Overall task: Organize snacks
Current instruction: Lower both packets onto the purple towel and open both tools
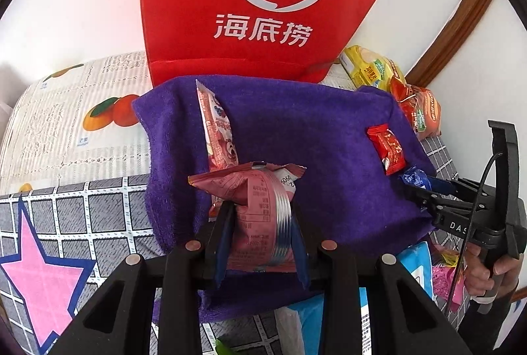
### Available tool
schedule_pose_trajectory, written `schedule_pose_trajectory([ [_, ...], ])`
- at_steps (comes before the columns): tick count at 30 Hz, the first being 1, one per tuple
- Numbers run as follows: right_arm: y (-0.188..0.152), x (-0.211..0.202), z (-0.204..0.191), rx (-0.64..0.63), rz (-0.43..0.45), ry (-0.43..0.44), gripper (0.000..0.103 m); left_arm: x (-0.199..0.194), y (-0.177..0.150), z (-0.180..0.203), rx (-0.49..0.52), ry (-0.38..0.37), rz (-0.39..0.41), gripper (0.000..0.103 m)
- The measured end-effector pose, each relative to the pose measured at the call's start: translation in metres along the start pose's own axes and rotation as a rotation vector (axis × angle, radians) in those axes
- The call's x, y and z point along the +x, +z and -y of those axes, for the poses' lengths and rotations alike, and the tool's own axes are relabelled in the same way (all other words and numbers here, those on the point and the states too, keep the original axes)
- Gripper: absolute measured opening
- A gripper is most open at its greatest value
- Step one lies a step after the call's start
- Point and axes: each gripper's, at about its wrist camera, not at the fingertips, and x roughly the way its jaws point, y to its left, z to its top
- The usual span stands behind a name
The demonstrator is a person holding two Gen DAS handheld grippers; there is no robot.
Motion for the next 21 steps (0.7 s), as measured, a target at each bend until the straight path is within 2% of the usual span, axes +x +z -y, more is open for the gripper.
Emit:
schedule_pose_trajectory([
  [3,0.000,-0.003,-0.002,-0.014,0.013,-0.020,0.052,0.003,0.001,0.000,-0.005,-0.008,-0.006,0.031],
  [5,-0.001,-0.007,-0.002,-0.011,0.022,-0.012,0.066,0.004,0.001,0.002,0.001,-0.004,-0.009,0.033],
  [6,-0.001,-0.010,-0.002,-0.007,0.028,-0.004,0.067,0.003,0.001,0.002,0.002,-0.001,-0.010,0.036],
  [9,-0.004,-0.019,-0.002,-0.007,0.052,0.011,0.067,0.002,0.003,0.004,-0.005,0.014,-0.004,0.060],
  [15,-0.016,-0.052,0.007,0.032,0.126,0.027,0.067,-0.011,0.004,0.005,-0.003,0.011,0.030,0.062],
  [21,-0.047,-0.077,0.011,0.044,0.160,0.042,0.069,-0.026,0.004,0.010,0.010,-0.013,0.053,0.062],
])
